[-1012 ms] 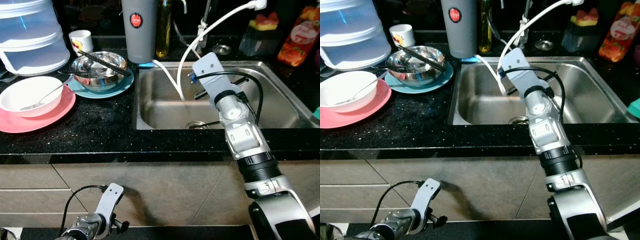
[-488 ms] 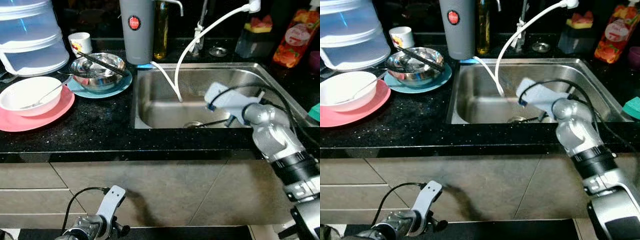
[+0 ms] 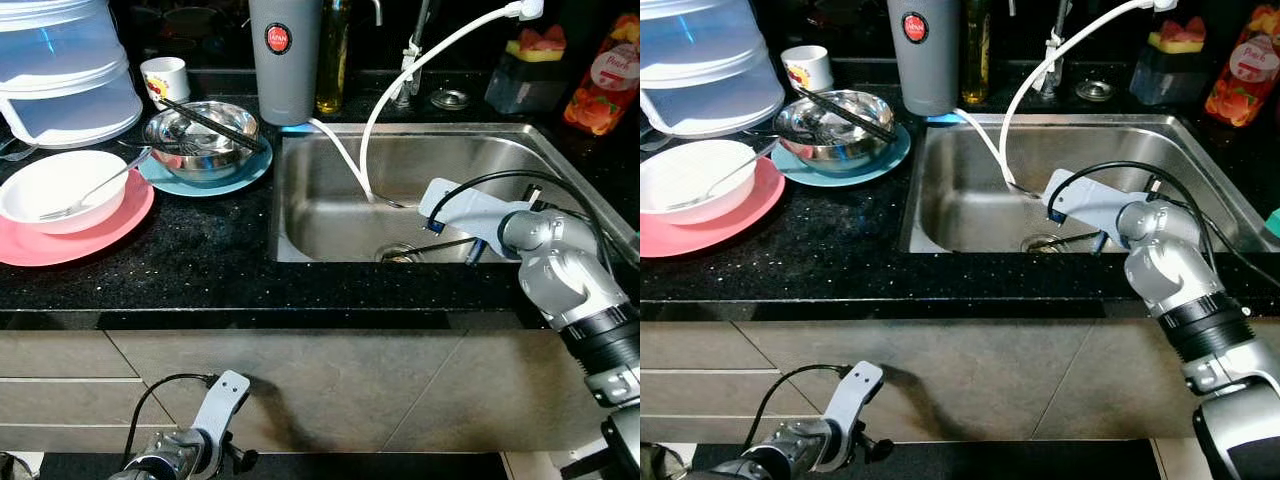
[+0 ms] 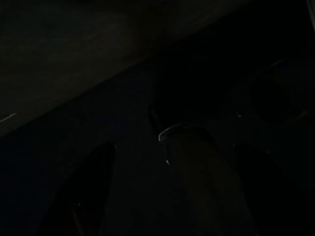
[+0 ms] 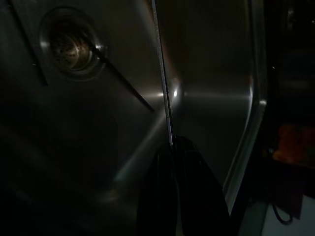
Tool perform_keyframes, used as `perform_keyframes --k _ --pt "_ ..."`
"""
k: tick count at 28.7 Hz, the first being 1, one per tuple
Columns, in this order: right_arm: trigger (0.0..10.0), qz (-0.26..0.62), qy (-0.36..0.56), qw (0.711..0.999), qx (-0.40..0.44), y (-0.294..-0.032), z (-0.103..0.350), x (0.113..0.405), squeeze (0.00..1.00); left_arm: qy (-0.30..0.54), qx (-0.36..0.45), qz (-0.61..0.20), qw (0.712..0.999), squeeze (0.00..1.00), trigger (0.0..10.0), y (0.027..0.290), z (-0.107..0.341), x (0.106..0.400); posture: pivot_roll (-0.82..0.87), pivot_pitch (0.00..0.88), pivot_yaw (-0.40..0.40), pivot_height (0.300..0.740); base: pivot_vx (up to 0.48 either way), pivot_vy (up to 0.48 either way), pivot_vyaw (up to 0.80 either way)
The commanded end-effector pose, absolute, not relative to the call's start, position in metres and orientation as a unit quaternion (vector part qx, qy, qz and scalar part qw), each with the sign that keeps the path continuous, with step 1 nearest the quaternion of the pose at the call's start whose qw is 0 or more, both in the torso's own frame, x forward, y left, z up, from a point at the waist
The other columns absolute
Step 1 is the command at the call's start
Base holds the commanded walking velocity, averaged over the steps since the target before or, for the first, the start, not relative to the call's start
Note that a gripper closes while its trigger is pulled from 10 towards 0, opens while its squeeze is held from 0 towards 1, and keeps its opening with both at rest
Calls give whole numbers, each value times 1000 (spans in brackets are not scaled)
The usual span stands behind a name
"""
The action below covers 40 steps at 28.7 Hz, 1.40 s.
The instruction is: Kitchen organization
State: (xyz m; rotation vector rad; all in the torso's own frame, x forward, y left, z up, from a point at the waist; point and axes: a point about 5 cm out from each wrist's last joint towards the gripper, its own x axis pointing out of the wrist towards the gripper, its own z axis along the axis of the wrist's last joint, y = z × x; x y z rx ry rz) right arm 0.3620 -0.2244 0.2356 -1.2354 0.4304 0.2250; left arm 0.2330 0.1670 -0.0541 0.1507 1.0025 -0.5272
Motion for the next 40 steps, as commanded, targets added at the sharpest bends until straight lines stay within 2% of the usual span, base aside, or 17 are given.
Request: perform_keyframes --k 1,4,5,6,7,9,12,17,18,19,20,21,25,29,31,36,40 --pt "10000 80 196 805 -554 -225 234 367 0 479 83 -244 839 0 10000 172 -55 231 -42 126 15 740 0 0 0" --pt "10000 59 177 818 -545 -223 241 370 153 478 79 -239 841 0 10000 172 -55 231 -52 121 23 740 0 0 0" --pt "10000 54 174 820 -543 -223 243 371 525 477 77 -239 842 0 10000 173 -55 232 -51 127 28 740 0 0 0" --pt "10000 52 175 820 -542 -224 244 370 686 477 78 -240 842 0 10000 173 -55 232 -48 132 26 740 0 0 0" --pt "10000 53 179 819 -543 -226 241 369 957 478 80 -240 841 0 10000 173 -55 232 -37 140 21 740 0 0 0" --pt "10000 55 189 818 -541 -228 237 367 1000 478 80 -237 842 0 10000 173 -55 232 -33 127 18 740 0 0 0" --pt "10000 54 193 819 -538 -231 235 366 1000 476 70 -228 846 0 10000 173 -55 232 -32 134 17 740 0 0 0" --pt "10000 51 132 862 -487 -224 254 374 1000 475 69 -223 849 0 10000 173 -54 233 -30 136 12 740 0 0 0" --pt "10000 72 96 881 -458 -215 261 376 890 474 68 -222 849 0 10000 172 -54 234 -30 138 8 740 0 0 0" --pt "10000 99 61 897 -426 -205 267 377 576 473 65 -220 851 0 10000 172 -54 234 -34 135 8 740 0 0 0" --pt "10000 124 28 914 -385 -196 274 376 125 471 63 -218 852 0 10000 171 -54 235 -36 136 6 740 0 0 0" --pt "10000 156 -13 933 -323 -184 281 374 0 471 64 -216 853 0 10000 171 -54 235 -37 134 7 740 0 0 0" --pt "10000 241 -91 949 -183 -158 291 364 0 468 63 -211 856 0 10000 172 -54 235 -38 131 19 740 0 0 0" --pt "10000 317 -118 935 -109 -139 290 351 0 468 61 -211 856 0 10000 172 -54 235 -31 128 24 740 0 0 0" --pt "10000 478 -161 864 0 -109 286 313 0 477 58 -217 850 0 10000 172 -55 233 -22 127 29 740 0 0 0" --pt "10000 574 -200 791 70 -92 292 286 0 479 62 -213 849 0 10000 174 -55 233 -17 126 34 740 0 0 0" --pt "10000 531 -204 818 87 -81 292 295 0 482 67 -206 849 0 10000 177 -55 232 -9 125 31 740 0 0 0"
